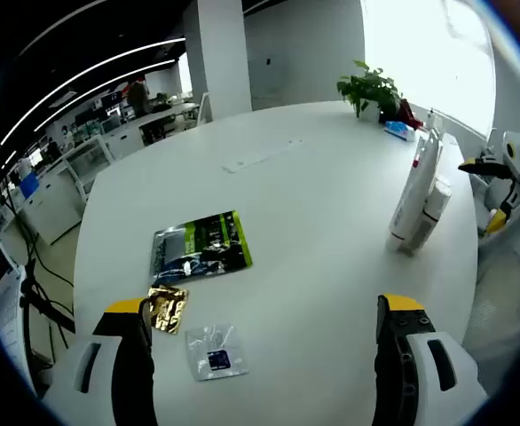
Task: Arrange the skincare products in the storage area until every visible bottle or jar stands upright without overlapping.
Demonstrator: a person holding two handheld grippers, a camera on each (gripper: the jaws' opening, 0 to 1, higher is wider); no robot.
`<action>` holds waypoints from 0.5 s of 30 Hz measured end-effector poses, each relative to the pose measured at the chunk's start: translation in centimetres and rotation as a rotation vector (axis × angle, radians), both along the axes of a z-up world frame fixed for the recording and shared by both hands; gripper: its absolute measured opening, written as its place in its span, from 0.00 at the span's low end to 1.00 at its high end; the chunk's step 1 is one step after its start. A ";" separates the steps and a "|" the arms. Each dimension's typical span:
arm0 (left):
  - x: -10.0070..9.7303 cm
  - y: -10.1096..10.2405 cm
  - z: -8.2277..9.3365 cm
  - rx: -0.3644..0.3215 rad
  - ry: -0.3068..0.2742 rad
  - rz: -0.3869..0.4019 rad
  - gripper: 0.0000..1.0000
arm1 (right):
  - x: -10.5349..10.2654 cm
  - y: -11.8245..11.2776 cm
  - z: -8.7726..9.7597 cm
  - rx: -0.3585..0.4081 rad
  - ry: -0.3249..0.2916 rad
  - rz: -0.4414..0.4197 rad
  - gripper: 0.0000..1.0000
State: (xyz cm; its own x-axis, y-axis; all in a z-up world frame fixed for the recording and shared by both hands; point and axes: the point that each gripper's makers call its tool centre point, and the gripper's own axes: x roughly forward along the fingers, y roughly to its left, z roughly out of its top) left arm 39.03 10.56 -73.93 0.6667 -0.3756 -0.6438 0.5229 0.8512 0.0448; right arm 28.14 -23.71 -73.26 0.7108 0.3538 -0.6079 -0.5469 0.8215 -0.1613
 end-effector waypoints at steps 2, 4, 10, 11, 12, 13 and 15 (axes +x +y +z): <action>0.3 -0.3 -0.1 0.004 0.000 -0.003 0.99 | 0.1 -0.1 0.0 0.005 0.001 -0.009 1.00; 1.1 -0.4 -0.2 0.000 0.005 -0.001 0.99 | 0.0 0.0 -0.2 0.011 0.009 -0.002 1.00; 3.9 0.3 -0.7 0.010 0.006 0.017 0.99 | -0.2 -0.2 -0.4 0.013 0.023 -0.007 1.00; 4.5 0.5 -0.9 0.013 0.010 0.021 0.99 | -0.3 -0.1 -0.3 0.015 0.022 -0.010 1.00; 4.9 0.7 -1.1 0.012 0.014 0.023 0.99 | -0.3 -0.2 -0.3 0.015 0.021 -0.013 1.00; 5.3 0.9 -1.3 0.012 0.025 0.031 0.99 | -0.3 -0.2 -0.3 0.014 0.020 -0.014 1.00; 7.0 1.7 -2.2 0.022 0.026 0.046 0.99 | -0.3 -0.2 -0.4 0.011 0.025 -0.015 1.00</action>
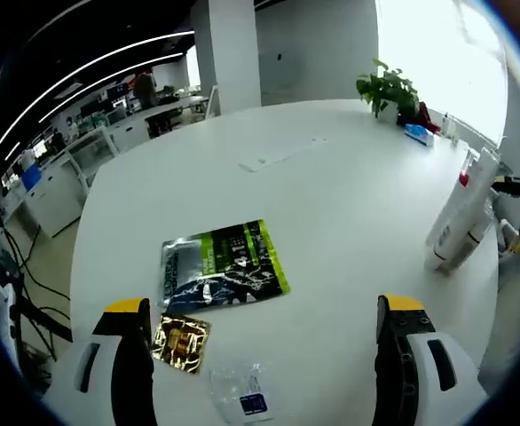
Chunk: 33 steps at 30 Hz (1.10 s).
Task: Arrange the skincare products in the storage area until every visible bottle or jar stands upright without overlapping.
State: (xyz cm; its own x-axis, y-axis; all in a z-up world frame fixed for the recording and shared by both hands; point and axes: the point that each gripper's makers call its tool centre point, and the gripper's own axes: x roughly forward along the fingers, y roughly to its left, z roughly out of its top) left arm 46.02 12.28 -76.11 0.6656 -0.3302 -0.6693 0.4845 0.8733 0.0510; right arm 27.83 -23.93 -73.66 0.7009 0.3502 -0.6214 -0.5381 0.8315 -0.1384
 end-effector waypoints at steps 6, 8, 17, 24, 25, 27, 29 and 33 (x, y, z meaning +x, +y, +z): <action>2.5 1.2 -1.2 0.041 0.014 0.045 0.99 | 0.0 -0.4 -0.1 0.000 0.006 -0.014 1.00; 3.1 1.6 -1.3 0.042 0.014 0.066 0.99 | -0.1 -0.4 -0.3 -0.004 0.012 -0.013 1.00; 5.8 2.4 -2.4 0.081 0.018 0.116 0.99 | -0.2 -0.6 -0.7 -0.013 0.032 -0.022 1.00; 7.4 1.9 -4.0 0.094 0.073 0.110 0.99 | 0.0 -1.0 -0.9 -0.022 0.040 -0.032 1.00; 7.1 1.7 -4.1 0.091 0.083 0.114 0.99 | 0.0 -1.0 -0.9 -0.024 0.042 -0.033 1.00; 7.8 1.7 -4.7 0.090 0.091 0.128 0.99 | 0.0 -1.1 -1.1 -0.030 0.047 -0.034 1.00; 7.9 1.7 -5.1 0.099 0.098 0.133 1.00 | 0.0 -1.2 -1.1 -0.033 0.049 -0.042 1.00; 7.9 1.8 -5.6 0.101 0.122 0.143 1.00 | 0.2 -1.5 -1.2 -0.033 0.053 -0.046 1.00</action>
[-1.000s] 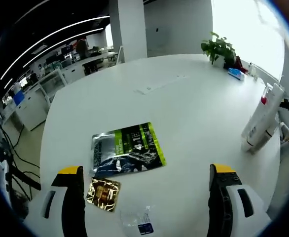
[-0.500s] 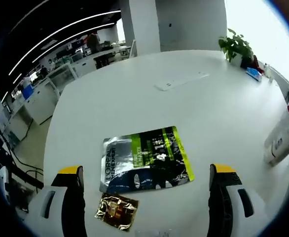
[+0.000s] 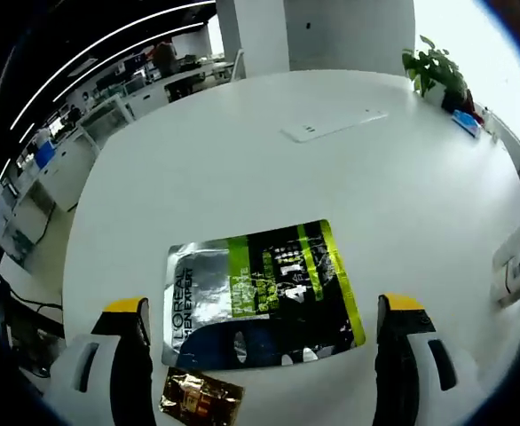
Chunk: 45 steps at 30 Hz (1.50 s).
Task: Arrange the skincare products in the storage area until every visible bottle or jar stands upright without overlapping.
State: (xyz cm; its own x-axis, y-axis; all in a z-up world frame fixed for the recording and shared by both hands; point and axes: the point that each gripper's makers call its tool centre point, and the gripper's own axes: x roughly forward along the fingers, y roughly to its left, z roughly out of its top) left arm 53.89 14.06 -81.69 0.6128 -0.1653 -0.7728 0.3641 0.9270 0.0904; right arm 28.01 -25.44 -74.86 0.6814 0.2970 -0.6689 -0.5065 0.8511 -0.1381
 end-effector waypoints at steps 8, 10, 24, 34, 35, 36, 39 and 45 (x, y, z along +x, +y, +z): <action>0.9 0.1 -1.2 0.006 0.046 0.006 1.00 | -0.2 -0.7 -0.6 -0.027 0.026 -0.014 1.00; 1.0 0.0 -1.3 0.004 0.046 0.007 1.00 | -0.1 -0.8 -0.6 -0.025 0.025 -0.020 1.00; 1.1 -0.2 -2.2 -0.058 0.097 0.041 1.00 | -0.4 -1.1 -0.9 -0.040 0.044 -0.030 1.00; 1.6 -0.4 -2.3 -0.071 0.078 -0.002 1.00 | -0.3 -1.3 -1.0 -0.045 0.050 -0.037 1.00; 1.7 -0.4 -2.3 -0.071 0.075 -0.008 1.00 | -0.4 -1.3 -1.1 -0.047 0.053 -0.035 1.00; 1.7 -0.4 -2.3 -0.071 0.074 -0.010 1.00 | -0.4 -1.3 -1.1 -0.051 0.053 -0.034 1.00; 1.5 -0.3 -2.2 -0.072 0.070 -0.022 0.99 | -0.4 -1.3 -1.1 -0.050 0.054 -0.035 1.00; 1.4 -0.1 -2.2 -0.080 0.057 -0.047 0.93 | -0.3 -1.4 -1.2 -0.055 0.056 -0.034 1.00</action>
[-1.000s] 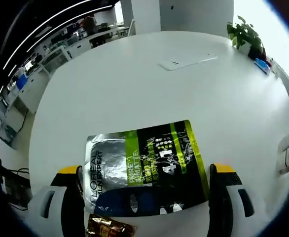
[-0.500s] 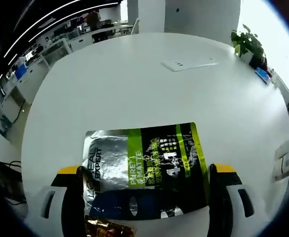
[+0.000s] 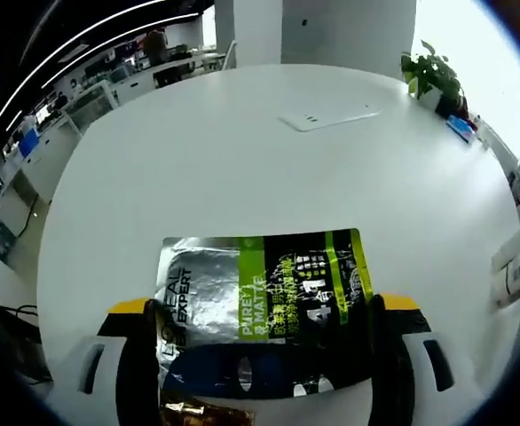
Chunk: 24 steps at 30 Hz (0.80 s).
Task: Arrange the skincare products in the storage area until every visible bottle or jar stands upright without overlapping.
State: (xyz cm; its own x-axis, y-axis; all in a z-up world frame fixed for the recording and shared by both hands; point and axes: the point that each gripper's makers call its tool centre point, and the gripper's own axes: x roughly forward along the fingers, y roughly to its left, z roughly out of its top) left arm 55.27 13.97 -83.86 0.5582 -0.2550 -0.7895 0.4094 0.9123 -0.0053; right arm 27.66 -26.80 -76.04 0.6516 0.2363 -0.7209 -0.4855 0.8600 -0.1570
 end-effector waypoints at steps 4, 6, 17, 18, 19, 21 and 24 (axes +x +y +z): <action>0.0 0.0 -0.1 -0.001 -0.001 -0.007 0.93 | 0.0 0.0 -0.1 -0.003 0.005 0.004 1.00; -0.3 -0.1 -0.1 -0.002 -0.003 -0.013 0.93 | 0.1 -0.1 -0.1 -0.005 0.004 0.004 1.00; -1.5 -0.8 0.0 -0.006 -0.012 -0.071 0.93 | 0.2 -0.2 -0.2 -0.009 0.004 0.009 1.00; -1.5 -1.0 0.0 -0.006 -0.013 -0.080 0.93 | 0.2 -0.2 -0.3 -0.009 0.004 0.008 1.00; -1.6 -1.0 0.0 -0.006 -0.013 -0.087 0.93 | 0.2 -0.2 -0.3 -0.008 0.004 0.008 1.00; -2.0 -1.3 0.0 -0.006 -0.011 -0.103 0.93 | 0.2 -0.1 -0.2 -0.009 0.002 0.010 1.00; -2.5 -1.5 -0.1 -0.004 -0.009 -0.130 0.93 | 0.2 0.0 -0.2 -0.009 -0.001 0.013 1.00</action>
